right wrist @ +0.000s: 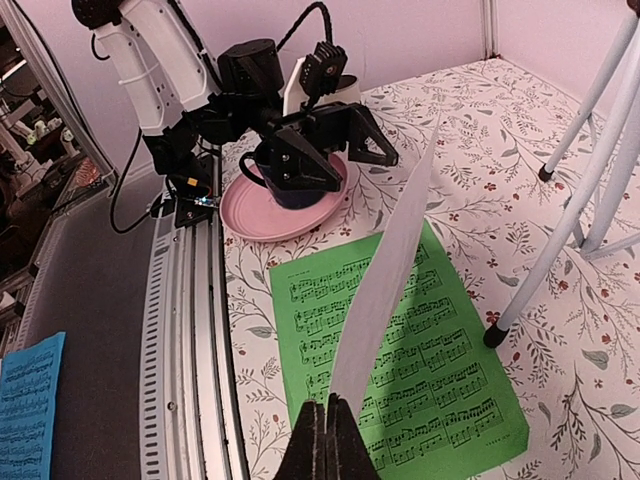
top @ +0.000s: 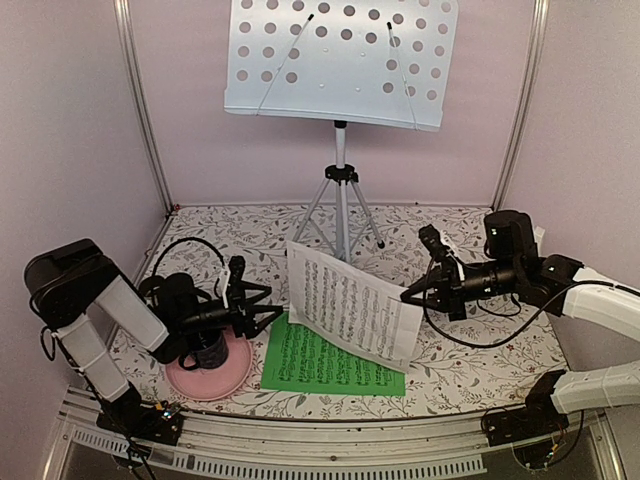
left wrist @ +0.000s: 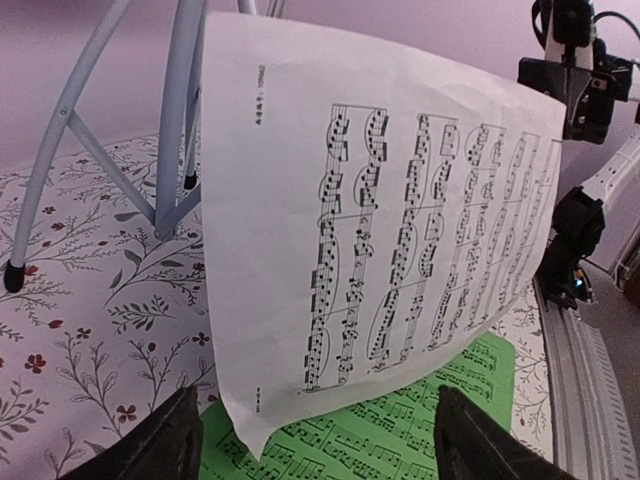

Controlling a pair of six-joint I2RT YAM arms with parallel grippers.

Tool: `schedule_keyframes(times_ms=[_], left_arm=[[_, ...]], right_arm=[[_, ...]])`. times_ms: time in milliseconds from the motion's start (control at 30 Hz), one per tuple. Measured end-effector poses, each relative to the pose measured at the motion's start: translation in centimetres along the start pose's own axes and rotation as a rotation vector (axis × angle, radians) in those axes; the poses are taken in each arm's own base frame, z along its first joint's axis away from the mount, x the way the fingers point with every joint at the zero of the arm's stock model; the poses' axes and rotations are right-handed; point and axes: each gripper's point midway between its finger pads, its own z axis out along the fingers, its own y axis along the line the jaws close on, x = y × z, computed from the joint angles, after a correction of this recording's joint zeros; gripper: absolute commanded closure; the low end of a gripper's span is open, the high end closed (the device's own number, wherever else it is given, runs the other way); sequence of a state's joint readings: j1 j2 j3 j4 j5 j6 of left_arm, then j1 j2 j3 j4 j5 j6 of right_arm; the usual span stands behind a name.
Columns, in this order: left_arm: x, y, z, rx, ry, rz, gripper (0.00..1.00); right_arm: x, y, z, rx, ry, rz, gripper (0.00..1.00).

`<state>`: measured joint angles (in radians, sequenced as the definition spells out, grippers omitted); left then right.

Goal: Set up the instrument practice props

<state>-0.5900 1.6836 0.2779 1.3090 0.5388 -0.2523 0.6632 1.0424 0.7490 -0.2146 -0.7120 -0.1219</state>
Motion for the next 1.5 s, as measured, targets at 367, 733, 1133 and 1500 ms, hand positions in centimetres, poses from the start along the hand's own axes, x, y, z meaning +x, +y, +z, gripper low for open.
schedule_keyframes(times_ms=[367,733,1133,1500], left_arm=[[0.0,1.1,1.7,0.012,-0.02,0.01,0.14],[-1.5,0.9,1.4,0.007,-0.011,0.088,0.14],[-5.0,-1.3,-0.7,0.016,-0.015,0.22,0.31],[-8.3,-7.3,-2.3,0.209,-0.082,0.239,1.0]], right_arm=[[-0.6,0.8,-0.7,-0.005,-0.005,-0.06,1.0],[-1.0,2.3,-0.6,-0.039,0.005,-0.123,1.0],[-4.1,4.8,-1.6,-0.073,-0.038,-0.229,1.0],[-4.0,4.4,-2.5,-0.005,-0.061,-0.25,0.75]])
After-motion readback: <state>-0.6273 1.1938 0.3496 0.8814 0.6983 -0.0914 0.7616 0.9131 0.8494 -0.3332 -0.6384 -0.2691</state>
